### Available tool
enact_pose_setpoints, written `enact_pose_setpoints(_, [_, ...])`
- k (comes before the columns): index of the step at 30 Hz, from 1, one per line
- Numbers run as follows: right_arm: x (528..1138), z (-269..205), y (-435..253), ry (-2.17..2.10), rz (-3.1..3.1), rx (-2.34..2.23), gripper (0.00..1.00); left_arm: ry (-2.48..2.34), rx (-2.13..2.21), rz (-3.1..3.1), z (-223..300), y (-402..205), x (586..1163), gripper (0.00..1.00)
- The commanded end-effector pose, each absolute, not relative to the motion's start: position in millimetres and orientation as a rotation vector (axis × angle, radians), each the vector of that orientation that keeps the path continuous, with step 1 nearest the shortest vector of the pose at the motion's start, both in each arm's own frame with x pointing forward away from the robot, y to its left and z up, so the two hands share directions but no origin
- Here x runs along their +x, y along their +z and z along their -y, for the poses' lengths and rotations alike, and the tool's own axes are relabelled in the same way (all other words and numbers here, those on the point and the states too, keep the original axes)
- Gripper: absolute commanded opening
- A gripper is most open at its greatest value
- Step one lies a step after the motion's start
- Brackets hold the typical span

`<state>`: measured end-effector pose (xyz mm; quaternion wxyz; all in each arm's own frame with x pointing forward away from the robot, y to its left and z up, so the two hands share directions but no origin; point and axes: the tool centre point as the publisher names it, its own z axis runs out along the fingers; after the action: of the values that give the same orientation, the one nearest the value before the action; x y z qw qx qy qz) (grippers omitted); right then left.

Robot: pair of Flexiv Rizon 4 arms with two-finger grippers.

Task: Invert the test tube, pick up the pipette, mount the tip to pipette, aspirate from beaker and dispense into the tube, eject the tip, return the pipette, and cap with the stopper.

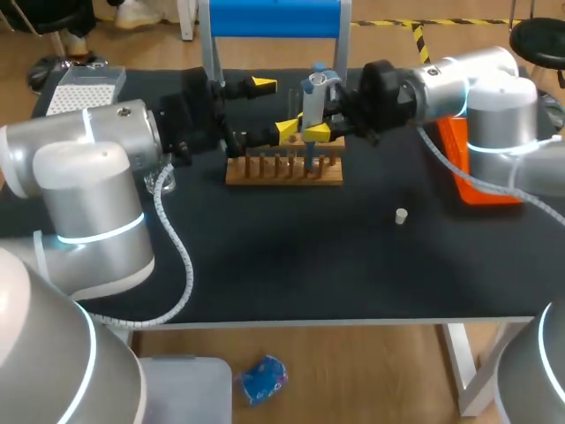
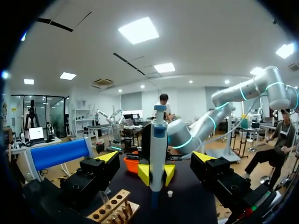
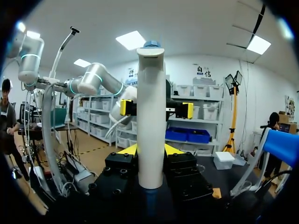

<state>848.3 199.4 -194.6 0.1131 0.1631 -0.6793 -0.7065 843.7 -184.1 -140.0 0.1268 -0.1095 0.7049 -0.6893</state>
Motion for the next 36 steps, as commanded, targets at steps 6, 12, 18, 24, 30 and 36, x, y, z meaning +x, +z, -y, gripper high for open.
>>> enact_pose_setpoints(6, [855,-219,-197,-2.083,1.965,0.495,0.00,-2.012,-0.321,-2.043,192,-144,846,1.00])
enact_pose_setpoints(12, [858,-230,-200,-2.099,1.939,0.489,0.00,-2.017,-0.308,-2.029,196,-144,848,1.00])
enact_pose_setpoints(18, [860,-240,-203,-2.098,1.932,0.480,0.00,-2.021,-0.307,-2.032,198,-147,848,0.93])
enact_pose_setpoints(24, [862,-244,-203,-2.087,1.933,0.484,0.00,-2.008,-0.313,-2.042,197,-149,848,0.87])
enact_pose_setpoints(30, [863,-245,-203,-2.074,1.939,0.482,0.00,-1.995,-0.319,-2.050,195,-151,849,0.81])
enact_pose_setpoints(36, [863,-244,-204,-2.068,1.940,0.472,0.00,-1.986,-0.327,-2.062,195,-154,849,0.73])
